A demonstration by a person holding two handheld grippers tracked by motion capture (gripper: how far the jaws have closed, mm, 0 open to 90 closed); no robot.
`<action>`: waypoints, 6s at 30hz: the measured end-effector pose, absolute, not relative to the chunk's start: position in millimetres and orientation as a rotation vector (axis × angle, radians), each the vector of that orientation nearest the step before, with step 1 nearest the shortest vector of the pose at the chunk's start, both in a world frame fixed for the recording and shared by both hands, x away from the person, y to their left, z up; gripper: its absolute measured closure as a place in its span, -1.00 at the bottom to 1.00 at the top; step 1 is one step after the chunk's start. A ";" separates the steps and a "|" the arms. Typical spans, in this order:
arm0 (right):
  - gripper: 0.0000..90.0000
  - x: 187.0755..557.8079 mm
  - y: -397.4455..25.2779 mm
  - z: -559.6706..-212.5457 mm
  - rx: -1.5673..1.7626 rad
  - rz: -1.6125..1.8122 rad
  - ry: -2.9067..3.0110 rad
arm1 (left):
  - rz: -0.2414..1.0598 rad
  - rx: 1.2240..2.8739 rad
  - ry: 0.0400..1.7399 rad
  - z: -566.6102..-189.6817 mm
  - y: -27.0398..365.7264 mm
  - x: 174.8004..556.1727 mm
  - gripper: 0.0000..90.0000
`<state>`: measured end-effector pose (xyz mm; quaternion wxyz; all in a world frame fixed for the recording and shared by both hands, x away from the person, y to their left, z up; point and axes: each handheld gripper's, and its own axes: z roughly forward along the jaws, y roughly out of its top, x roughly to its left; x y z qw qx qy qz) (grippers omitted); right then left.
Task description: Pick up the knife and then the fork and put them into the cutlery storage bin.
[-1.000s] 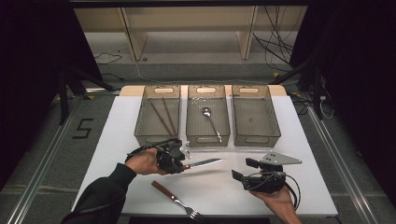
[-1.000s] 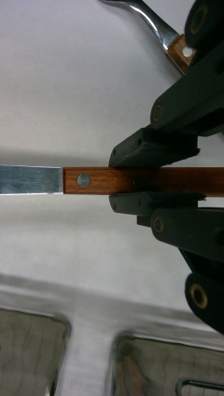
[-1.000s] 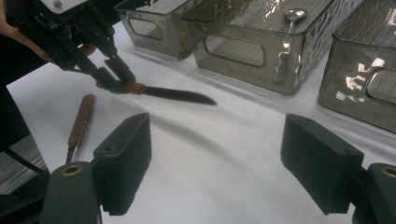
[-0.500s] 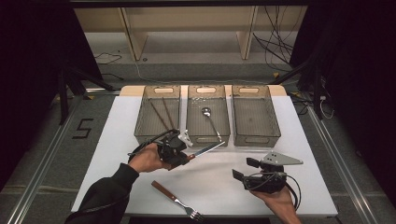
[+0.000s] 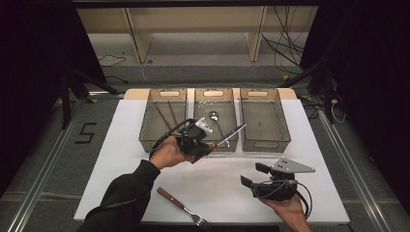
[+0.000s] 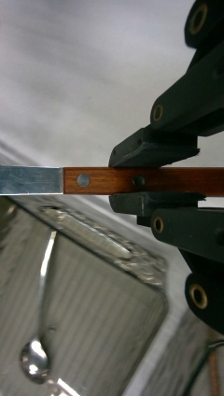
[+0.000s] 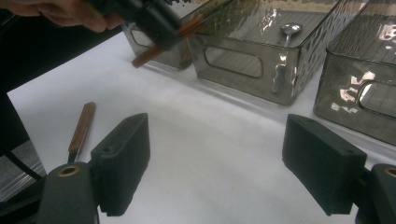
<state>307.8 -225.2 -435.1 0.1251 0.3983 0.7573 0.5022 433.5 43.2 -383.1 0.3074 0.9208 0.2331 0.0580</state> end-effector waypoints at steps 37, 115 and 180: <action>-0.48 303.9 -225.5 -436.6 1.149 1.501 2.221 | 0.107 2.206 0.729 -361.9 -50.4 503.9 0.70; -0.47 299.2 -227.2 -437.4 1.143 1.506 2.239 | 0.024 2.166 0.863 -369.8 -75.4 517.7 -0.30; -0.48 300.3 -222.8 -437.8 1.145 1.478 2.241 | 0.121 2.611 0.508 -413.9 124.4 360.5 -0.63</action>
